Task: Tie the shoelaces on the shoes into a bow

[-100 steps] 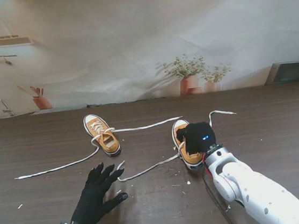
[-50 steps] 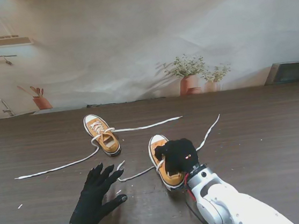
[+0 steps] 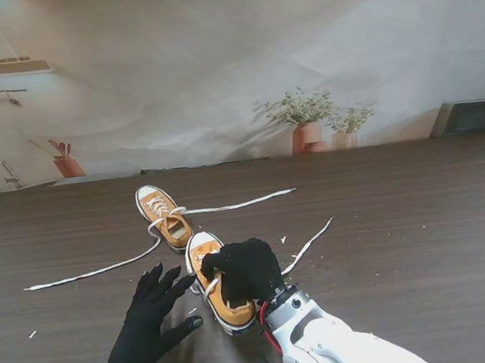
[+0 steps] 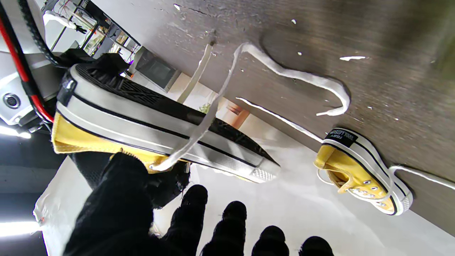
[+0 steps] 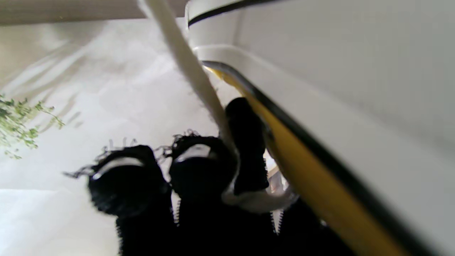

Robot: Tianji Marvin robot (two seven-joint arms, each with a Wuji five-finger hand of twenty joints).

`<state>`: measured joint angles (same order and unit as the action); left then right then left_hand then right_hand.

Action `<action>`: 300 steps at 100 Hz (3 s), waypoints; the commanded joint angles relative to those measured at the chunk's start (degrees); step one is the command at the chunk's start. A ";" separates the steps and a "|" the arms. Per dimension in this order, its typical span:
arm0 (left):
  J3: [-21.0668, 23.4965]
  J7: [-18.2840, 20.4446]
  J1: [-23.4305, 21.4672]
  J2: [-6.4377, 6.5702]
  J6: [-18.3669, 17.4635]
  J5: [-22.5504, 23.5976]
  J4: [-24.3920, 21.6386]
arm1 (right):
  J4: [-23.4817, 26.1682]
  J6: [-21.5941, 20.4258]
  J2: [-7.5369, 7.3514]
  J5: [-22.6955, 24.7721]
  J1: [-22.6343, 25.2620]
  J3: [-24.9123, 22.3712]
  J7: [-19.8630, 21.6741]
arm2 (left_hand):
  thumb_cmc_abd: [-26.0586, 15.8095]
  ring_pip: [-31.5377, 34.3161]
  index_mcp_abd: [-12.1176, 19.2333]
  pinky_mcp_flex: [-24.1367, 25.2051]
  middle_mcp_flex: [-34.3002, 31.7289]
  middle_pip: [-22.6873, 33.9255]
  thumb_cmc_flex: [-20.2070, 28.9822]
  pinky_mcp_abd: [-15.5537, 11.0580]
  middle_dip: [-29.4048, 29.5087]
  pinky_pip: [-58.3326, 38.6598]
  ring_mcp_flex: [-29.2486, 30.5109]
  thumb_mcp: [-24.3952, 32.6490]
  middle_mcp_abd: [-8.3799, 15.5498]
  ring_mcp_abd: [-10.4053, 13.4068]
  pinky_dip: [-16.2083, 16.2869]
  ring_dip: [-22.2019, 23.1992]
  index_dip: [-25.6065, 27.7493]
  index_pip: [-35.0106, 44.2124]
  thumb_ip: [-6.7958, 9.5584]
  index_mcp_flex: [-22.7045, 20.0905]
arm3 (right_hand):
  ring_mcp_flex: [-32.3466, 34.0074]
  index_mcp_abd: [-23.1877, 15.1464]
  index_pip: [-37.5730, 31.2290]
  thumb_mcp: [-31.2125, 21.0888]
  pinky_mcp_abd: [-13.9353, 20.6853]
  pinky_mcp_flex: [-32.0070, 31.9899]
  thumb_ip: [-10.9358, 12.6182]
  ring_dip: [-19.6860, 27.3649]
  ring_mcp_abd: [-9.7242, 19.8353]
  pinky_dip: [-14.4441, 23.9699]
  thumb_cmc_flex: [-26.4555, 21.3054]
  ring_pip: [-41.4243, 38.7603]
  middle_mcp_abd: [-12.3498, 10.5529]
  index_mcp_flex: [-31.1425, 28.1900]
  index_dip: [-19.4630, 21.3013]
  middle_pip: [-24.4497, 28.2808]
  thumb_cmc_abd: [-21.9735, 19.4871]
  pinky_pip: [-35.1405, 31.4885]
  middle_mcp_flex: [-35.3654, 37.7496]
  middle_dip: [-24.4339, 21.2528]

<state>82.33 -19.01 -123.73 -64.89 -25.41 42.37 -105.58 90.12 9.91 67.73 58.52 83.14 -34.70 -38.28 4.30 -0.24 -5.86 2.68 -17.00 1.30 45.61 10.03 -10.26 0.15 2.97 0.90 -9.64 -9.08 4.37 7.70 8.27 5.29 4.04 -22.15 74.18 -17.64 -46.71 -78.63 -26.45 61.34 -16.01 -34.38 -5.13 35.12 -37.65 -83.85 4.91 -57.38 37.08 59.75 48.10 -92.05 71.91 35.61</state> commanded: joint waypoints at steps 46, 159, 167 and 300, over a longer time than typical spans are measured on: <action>-0.30 0.66 -0.65 0.00 0.51 0.55 -0.96 | -2.08 10.78 -3.20 8.90 6.33 -7.08 -0.47 | -0.94 -0.02 0.58 0.36 -0.06 -0.42 1.15 -0.70 -1.20 0.57 0.32 -1.07 -0.50 -0.18 0.49 1.54 -0.85 -0.21 -0.83 -1.05 | 0.97 0.71 -9.94 -3.69 -2.63 -0.50 1.88 0.19 0.57 1.00 -4.06 0.34 0.71 -7.26 5.59 0.59 -4.85 -1.59 1.27 0.14; -0.62 1.01 -0.90 0.08 0.52 0.54 -1.28 | -26.33 5.96 5.23 -4.87 -8.92 7.21 -10.18 | -0.93 -0.02 0.60 0.35 0.11 -0.46 1.09 -0.72 -1.19 0.59 0.23 -1.07 -0.43 -0.14 0.44 1.52 -0.81 -0.24 -0.83 -1.04 | 0.94 -0.74 -10.69 -0.71 -0.97 -2.83 1.03 1.87 0.38 1.01 -4.20 3.36 -0.58 -4.40 4.51 0.85 -8.02 -0.37 -1.39 -1.73; -0.49 0.94 -1.01 0.06 0.46 0.57 -1.35 | -26.06 6.41 4.72 -4.24 -8.86 6.76 -10.04 | -0.88 -0.01 0.56 0.35 0.13 -0.47 1.12 -0.71 -1.18 0.59 0.25 -1.07 -0.44 -0.10 0.43 1.52 -0.79 -0.20 -0.83 -1.13 | 0.93 -0.87 -10.73 -0.21 -0.84 -3.25 0.97 2.17 0.32 0.94 -4.27 3.94 -0.45 -4.05 4.25 0.75 -8.61 -0.11 -1.75 -1.93; 0.19 0.51 -0.53 0.05 2.61 1.40 -0.91 | -3.97 6.28 -5.99 10.55 7.31 -8.04 9.31 | -0.79 0.14 0.19 0.34 -0.26 -0.32 1.22 -0.61 -1.25 0.54 0.93 -1.04 -0.40 -0.22 0.49 1.61 -0.62 0.12 -0.80 -2.01 | -32.99 3.55 7.96 8.38 6.98 -46.37 3.72 16.99 -5.39 -6.75 22.68 59.31 0.55 34.07 -22.44 -20.88 5.21 35.21 -43.31 -15.60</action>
<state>81.99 -19.32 -124.46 -64.83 -23.60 43.47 -106.50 83.71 17.37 62.80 69.23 88.52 -42.34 -30.47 4.30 -0.23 -5.91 2.67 -17.00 1.30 45.61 10.03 -10.27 0.15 3.08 0.90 -9.67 -9.09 4.42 7.71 8.27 5.46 4.04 -22.80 43.14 -15.53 -39.61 -72.04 -20.35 16.94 -10.76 -18.87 -9.18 30.18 -18.95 -27.68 5.43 -25.33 16.32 41.33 52.03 -59.61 30.39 21.35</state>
